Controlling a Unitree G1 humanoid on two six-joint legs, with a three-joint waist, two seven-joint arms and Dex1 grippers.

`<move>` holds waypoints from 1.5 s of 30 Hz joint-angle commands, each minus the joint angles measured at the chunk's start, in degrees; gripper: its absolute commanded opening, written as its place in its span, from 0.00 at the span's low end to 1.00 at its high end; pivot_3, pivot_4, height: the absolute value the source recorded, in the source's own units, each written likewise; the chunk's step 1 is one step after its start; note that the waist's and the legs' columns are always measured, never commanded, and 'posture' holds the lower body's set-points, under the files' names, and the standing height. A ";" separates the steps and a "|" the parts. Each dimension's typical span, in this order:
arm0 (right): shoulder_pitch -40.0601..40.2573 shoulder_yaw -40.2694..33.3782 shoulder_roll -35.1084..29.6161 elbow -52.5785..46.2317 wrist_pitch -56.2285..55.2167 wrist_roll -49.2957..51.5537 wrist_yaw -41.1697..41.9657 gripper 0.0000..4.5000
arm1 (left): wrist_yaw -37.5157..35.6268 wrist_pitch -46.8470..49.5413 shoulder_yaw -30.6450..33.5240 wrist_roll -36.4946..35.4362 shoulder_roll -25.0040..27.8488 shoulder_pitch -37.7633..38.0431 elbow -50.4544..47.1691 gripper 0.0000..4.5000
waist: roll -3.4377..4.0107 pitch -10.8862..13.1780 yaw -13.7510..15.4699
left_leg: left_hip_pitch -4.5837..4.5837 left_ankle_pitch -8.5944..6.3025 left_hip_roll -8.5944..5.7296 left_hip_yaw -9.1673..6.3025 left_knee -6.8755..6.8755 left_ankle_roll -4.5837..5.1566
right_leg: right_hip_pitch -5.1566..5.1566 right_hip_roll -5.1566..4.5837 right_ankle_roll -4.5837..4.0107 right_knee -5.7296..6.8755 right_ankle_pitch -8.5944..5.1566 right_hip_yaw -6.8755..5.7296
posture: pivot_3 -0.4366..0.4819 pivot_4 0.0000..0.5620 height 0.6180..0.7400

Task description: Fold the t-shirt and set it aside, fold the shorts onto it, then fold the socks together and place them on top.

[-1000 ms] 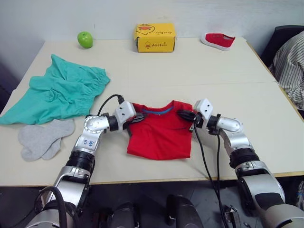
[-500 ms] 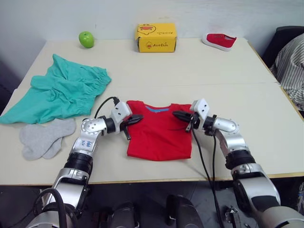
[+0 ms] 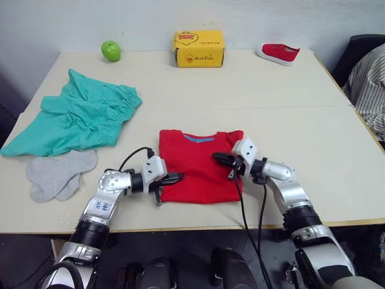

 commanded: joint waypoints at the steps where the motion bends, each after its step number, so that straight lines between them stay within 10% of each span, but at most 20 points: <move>1: -1.95 -3.25 -3.12 3.55 -1.04 0.59 -0.40 0.01 | 0.71 2.68 0.47 0.39 1.68 3.31 -1.51 0.00 | 0.01 -0.02 -0.14 | 0.02 0.00 0.01 0.00 0.00 0.00 | 0.01 0.01 0.00 0.01 0.00 0.01 | 0.48 0.27 1.00; 12: 3.46 -4.90 -3.36 -16.42 9.36 12.40 8.96 0.01 | -7.77 13.72 9.21 -18.25 4.19 2.73 -8.74 0.00 | 0.03 -0.01 -0.43 | 0.05 0.01 0.12 0.03 -0.07 -0.04 | -0.03 0.06 -0.04 0.00 -0.02 0.02 | 0.48 0.27 1.00; 22: 15.53 4.23 3.20 -27.74 10.81 4.45 -1.35 0.01 | 0.84 3.79 -0.98 -3.43 -6.71 -10.59 6.64 0.00 | -0.01 -0.03 0.57 | -0.06 -0.08 -0.14 0.07 -0.03 0.08 | -0.02 0.01 0.05 -0.11 0.03 0.04 | 0.48 0.27 1.00; 31: 18.60 -3.22 -0.32 -25.59 11.23 6.64 -4.93 0.01 | 11.96 1.27 -0.98 4.19 -9.57 -15.54 17.73 0.00 | -0.06 -0.04 0.14 | -0.03 -0.06 -0.06 0.03 -0.03 0.06 | 0.00 0.05 0.05 -0.12 0.03 0.03 | 0.48 0.27 1.00; 45: 7.30 -3.03 1.55 -22.15 15.45 11.64 -0.26 0.01 | 1.18 4.03 -0.03 -3.93 -5.24 -2.93 -3.33 0.00 | -0.03 -0.06 -0.08 | 0.00 -0.06 0.01 0.03 -0.03 0.04 | -0.03 0.05 0.02 -0.08 0.01 0.06 | 0.48 0.27 1.00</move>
